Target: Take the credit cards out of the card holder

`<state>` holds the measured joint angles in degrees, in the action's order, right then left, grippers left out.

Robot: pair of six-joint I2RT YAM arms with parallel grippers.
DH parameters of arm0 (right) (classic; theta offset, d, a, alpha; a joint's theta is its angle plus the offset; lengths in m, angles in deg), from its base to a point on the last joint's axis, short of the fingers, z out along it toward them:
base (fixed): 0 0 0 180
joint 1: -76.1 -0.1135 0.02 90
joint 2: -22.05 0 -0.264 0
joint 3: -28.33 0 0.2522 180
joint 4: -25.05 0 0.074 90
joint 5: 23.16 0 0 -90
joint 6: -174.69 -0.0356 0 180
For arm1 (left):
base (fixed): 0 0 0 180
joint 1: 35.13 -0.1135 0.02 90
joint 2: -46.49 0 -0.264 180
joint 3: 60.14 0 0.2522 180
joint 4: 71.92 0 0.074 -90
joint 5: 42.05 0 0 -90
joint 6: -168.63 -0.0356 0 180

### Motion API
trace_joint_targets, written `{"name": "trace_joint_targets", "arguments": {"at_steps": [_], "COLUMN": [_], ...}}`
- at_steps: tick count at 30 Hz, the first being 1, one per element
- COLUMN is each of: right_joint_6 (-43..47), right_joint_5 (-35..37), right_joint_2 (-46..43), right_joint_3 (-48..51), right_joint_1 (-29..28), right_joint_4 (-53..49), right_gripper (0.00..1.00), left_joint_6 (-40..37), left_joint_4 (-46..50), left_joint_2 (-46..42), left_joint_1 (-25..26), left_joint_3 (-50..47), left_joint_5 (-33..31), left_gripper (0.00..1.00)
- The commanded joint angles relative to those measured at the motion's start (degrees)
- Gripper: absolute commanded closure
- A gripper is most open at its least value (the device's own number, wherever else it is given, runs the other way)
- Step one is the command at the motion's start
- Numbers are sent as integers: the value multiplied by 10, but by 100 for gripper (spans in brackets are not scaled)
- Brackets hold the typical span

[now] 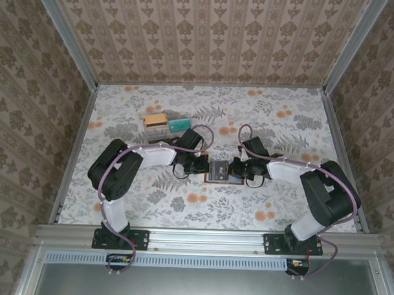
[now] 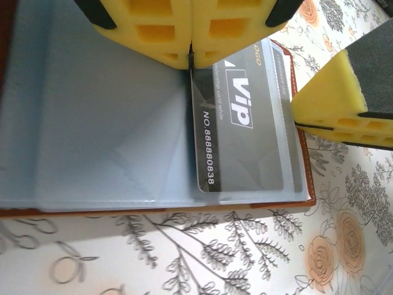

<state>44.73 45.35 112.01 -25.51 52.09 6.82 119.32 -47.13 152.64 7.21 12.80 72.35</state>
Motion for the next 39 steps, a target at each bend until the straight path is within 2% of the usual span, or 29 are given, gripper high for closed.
{"name": "trace_joint_targets", "arguments": {"at_steps": [1,8,14,26,29,31,33,37,39], "right_joint_6": [17,14,29,88,98,109,123,147,143], "right_joint_5": [-3,-11,-18,13,16,16,22,23,14], "right_joint_2": [-14,-14,-65,-205,-227,-238,-244,-243,-243], "right_joint_3": [13,19,43,3,-15,-29,-45,-76,-80], "right_joint_1": [7,7,27,36,35,32,24,8,8], "right_joint_4": [-21,-12,-16,-140,-160,-171,-181,-200,-191], "right_gripper": [100,100,100,100,100,100,100,100,100], "left_joint_6": [-7,-12,-13,-9,-2,0,5,13,13], "left_joint_4": [36,43,43,46,42,42,42,23,9], "left_joint_2": [9,3,-2,-56,-86,-110,-138,-198,-218], "left_joint_1": [2,1,-2,-13,-18,-24,-32,-55,-65], "left_joint_3": [-6,-5,-6,17,24,26,23,2,-8], "left_joint_5": [-13,-18,-16,-15,-17,-24,-38,-51,-39], "left_gripper": [100,100,100,100,89,66,48,2,0]}}
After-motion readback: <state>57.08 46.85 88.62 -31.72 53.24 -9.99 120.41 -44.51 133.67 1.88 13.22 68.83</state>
